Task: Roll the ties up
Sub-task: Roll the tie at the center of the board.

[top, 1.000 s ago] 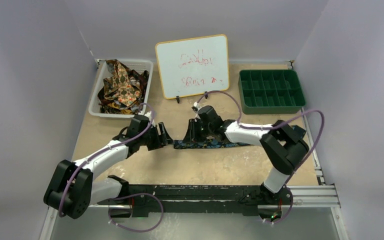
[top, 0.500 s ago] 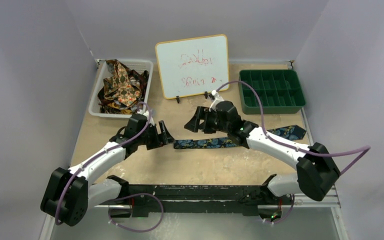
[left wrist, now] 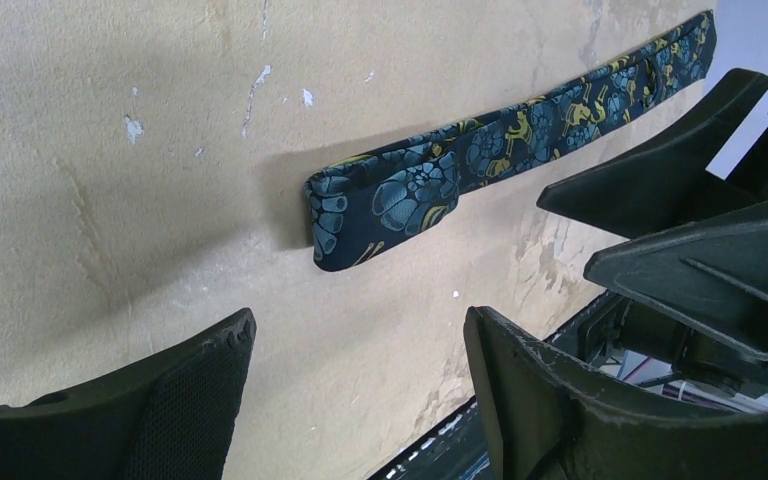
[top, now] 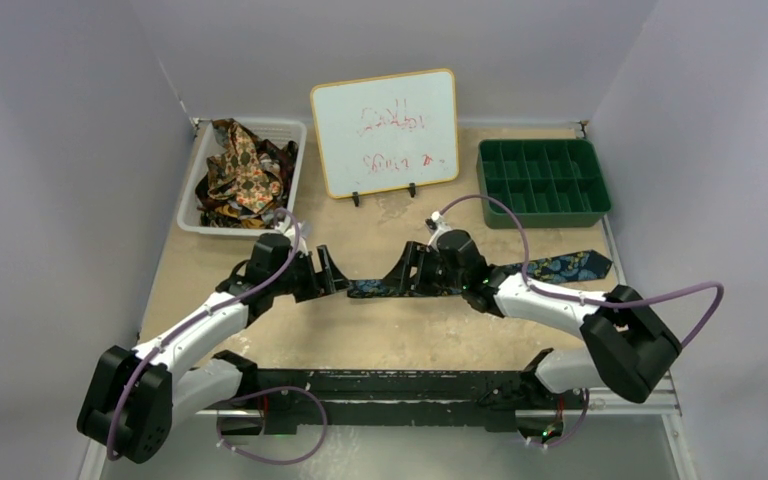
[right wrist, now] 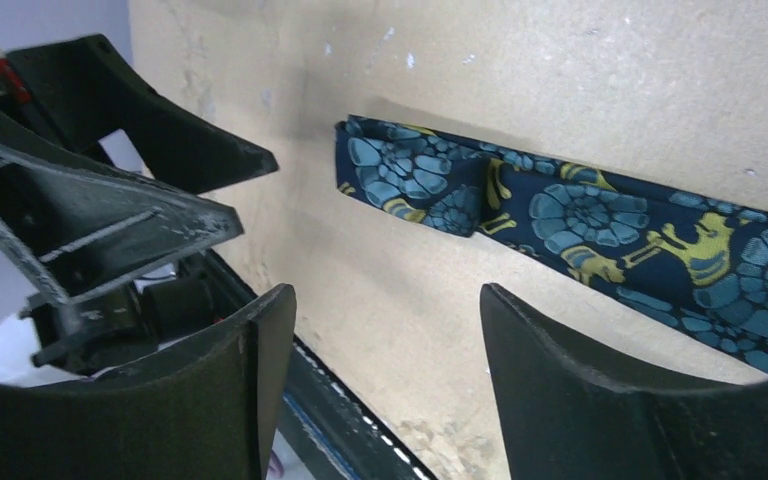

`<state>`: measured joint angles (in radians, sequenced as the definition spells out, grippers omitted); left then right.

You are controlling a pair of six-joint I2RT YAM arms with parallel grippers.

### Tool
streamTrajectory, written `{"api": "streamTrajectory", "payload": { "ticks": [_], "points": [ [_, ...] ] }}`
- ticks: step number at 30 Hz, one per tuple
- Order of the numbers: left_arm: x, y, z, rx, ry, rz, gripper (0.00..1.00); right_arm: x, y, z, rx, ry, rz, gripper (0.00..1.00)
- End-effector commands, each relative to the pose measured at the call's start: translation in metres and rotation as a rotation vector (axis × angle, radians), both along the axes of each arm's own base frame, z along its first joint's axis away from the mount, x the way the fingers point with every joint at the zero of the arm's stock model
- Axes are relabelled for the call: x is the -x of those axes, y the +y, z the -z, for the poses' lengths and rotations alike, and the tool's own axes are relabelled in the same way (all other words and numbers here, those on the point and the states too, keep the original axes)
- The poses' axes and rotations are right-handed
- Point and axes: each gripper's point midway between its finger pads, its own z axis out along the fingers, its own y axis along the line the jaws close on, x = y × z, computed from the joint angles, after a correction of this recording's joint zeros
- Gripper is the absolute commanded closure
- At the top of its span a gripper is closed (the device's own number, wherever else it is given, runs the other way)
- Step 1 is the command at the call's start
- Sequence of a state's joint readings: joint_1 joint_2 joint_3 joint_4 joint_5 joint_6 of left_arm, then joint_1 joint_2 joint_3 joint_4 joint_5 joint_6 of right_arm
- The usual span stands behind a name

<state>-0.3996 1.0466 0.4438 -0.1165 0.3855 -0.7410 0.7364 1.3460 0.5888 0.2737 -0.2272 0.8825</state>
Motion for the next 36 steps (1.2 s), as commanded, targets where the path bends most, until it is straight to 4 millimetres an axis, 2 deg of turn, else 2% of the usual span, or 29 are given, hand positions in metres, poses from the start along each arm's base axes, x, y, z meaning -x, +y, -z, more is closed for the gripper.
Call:
{"api": "streamTrajectory", "payload": {
  "ticks": [1,4,8,15,18,29,36],
  "points": [
    [-0.011,-0.002,-0.012,0.006,-0.079,0.012,0.25,-0.008,0.011,-0.013,-0.085,0.014,0.020,0.33],
    [-0.013,-0.003,-0.013,0.016,-0.086,0.013,0.25,-0.021,0.018,-0.004,-0.044,0.005,0.010,0.43],
    [-0.014,-0.003,-0.012,0.014,-0.086,0.006,0.25,-0.021,0.024,0.012,-0.026,0.066,0.001,0.51],
    [-0.014,-0.005,-0.003,0.019,-0.077,0.016,0.25,-0.021,0.025,0.023,-0.006,0.082,-0.011,0.54],
    [-0.018,-0.007,-0.002,0.020,-0.092,0.022,0.25,-0.022,0.027,0.027,-0.008,0.090,-0.015,0.60],
    [-0.023,-0.007,0.008,-0.007,-0.084,0.034,0.26,-0.034,0.028,0.037,0.013,0.105,-0.003,0.61],
    [-0.022,-0.008,0.015,-0.001,-0.081,0.044,0.26,-0.033,0.026,0.048,0.023,0.127,0.000,0.68]
  ]
}}
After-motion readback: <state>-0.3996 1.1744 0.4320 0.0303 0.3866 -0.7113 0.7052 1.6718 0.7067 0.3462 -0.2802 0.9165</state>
